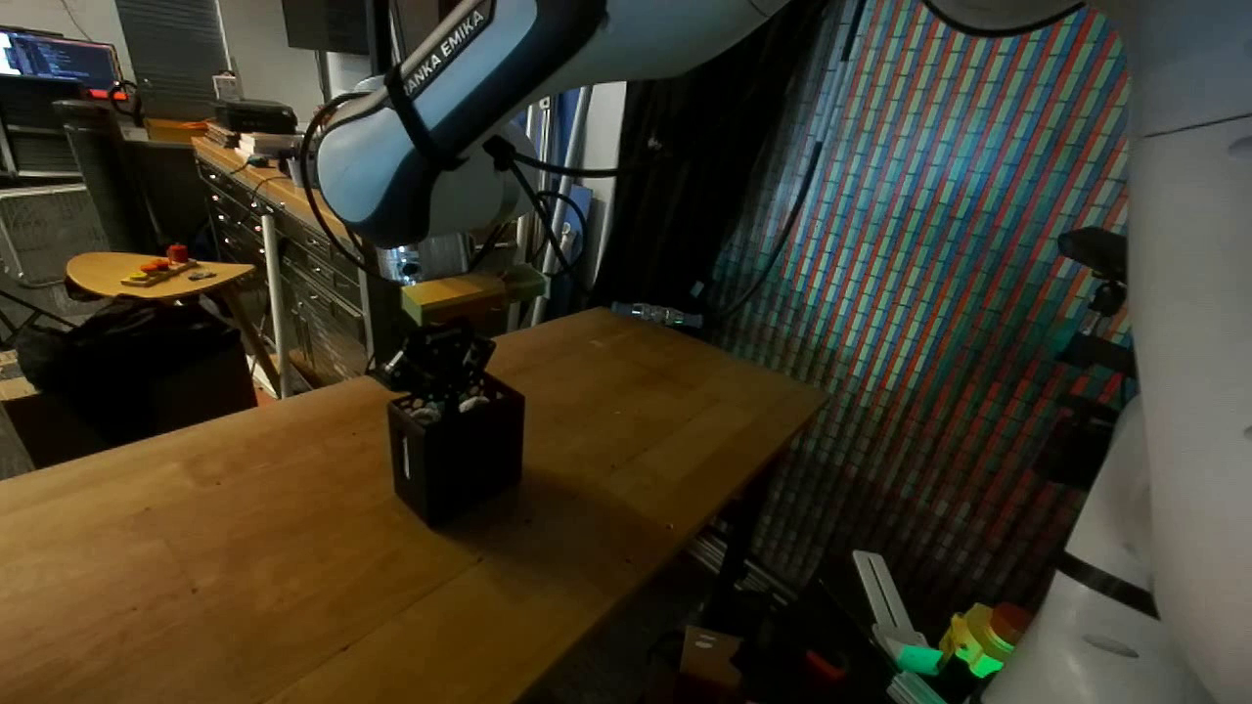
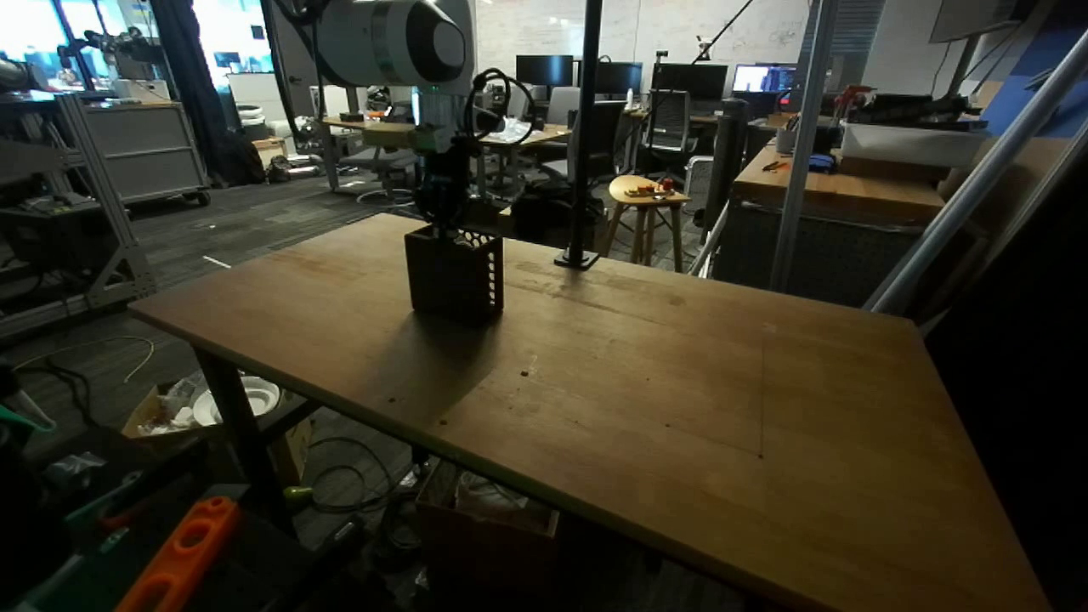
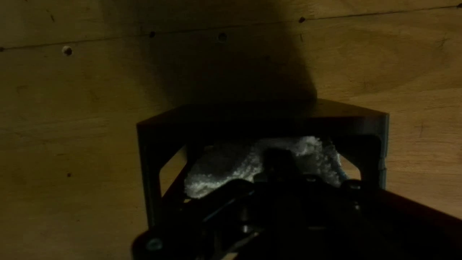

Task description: Pick up the towel from the table and put it in the small black basket.

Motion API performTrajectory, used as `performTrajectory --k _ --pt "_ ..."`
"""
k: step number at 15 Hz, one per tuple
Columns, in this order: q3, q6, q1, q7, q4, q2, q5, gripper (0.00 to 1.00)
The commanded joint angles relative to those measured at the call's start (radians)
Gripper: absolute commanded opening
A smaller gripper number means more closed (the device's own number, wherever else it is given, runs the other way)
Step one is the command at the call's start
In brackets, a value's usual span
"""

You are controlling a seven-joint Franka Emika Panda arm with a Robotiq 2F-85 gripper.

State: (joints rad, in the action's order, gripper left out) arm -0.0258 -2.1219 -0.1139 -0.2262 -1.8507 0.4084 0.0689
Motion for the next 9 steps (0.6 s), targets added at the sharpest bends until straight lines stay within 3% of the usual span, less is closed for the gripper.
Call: performTrajectory --k 1,9 --pt "-0.005 0.006 0.014 0.045 0.055 0.035 -0.019 0.0" --pt "-0.01 0.0 0.024 0.079 0.111 0.101 -0.043 0.0"
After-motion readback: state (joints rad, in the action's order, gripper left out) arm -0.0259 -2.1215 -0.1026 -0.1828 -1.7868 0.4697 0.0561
